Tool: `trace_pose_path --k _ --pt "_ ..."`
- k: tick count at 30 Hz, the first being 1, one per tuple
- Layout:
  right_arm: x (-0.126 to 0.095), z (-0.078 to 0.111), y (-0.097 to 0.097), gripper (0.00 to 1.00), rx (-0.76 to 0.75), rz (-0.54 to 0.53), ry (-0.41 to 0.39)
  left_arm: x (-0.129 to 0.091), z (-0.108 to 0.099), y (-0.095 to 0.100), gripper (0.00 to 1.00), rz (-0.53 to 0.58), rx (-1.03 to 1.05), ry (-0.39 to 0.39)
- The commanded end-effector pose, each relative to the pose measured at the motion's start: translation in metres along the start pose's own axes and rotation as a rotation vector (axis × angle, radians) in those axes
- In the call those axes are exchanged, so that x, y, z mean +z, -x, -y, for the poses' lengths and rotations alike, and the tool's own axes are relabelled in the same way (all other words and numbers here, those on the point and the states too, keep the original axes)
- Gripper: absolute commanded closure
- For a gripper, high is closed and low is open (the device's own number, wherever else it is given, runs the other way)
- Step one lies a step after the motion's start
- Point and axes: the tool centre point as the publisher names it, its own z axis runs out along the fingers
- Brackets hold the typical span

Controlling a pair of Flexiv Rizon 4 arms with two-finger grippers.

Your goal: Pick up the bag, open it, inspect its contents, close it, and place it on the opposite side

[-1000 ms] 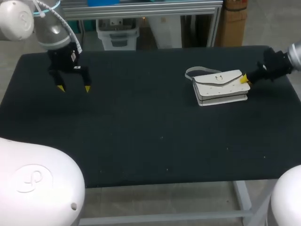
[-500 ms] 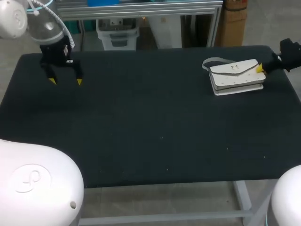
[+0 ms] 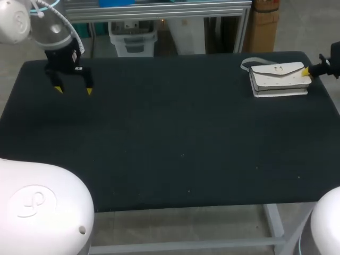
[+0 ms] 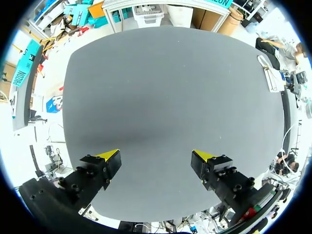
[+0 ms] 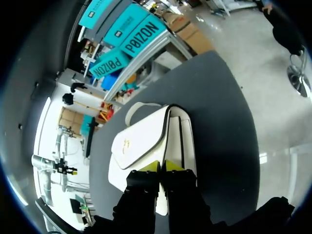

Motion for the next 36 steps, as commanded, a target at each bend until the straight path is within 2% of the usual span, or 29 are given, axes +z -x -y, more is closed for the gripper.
trace_pose_path --k 1,10,18,19,20,21,22,29,36 --pt "-0.002 -0.018 0.011 1.0 0.007 0.009 -0.043 -0.003 -0.001 -0.001 0.0 0.006 -0.002 0.001" --pt "-0.014 -0.033 0.029 1.0 0.027 0.054 -0.047 0.0 -0.001 -0.002 0.0 -0.001 0.002 0.015" --pt "-0.007 -0.034 0.031 0.98 0.023 0.065 -0.087 0.001 -0.001 -0.004 0.0 -0.004 0.01 0.023" --pt "-0.006 -0.034 0.031 0.83 0.024 0.067 -0.092 0.001 -0.001 -0.004 0.0 -0.004 0.01 0.024" --pt "-0.007 -0.034 0.03 0.53 0.027 0.078 -0.088 0.001 -0.001 -0.004 0.0 -0.003 0.01 0.025" --pt "-0.007 -0.034 0.029 0.34 0.026 0.081 -0.087 0.001 -0.002 -0.003 0.0 -0.002 0.01 0.025" --pt "-0.009 -0.034 0.028 0.0 0.022 0.088 -0.086 0.001 -0.002 -0.002 0.0 -0.002 0.009 0.026" --pt "-0.023 -0.032 0.019 0.0 -0.009 0.161 -0.053 -0.001 -0.003 -0.001 0.0 -0.003 0.008 0.022" --pt "-0.041 -0.021 0.002 0.0 -0.044 0.214 -0.048 -0.001 -0.006 -0.001 0.0 -0.004 0.008 0.023"
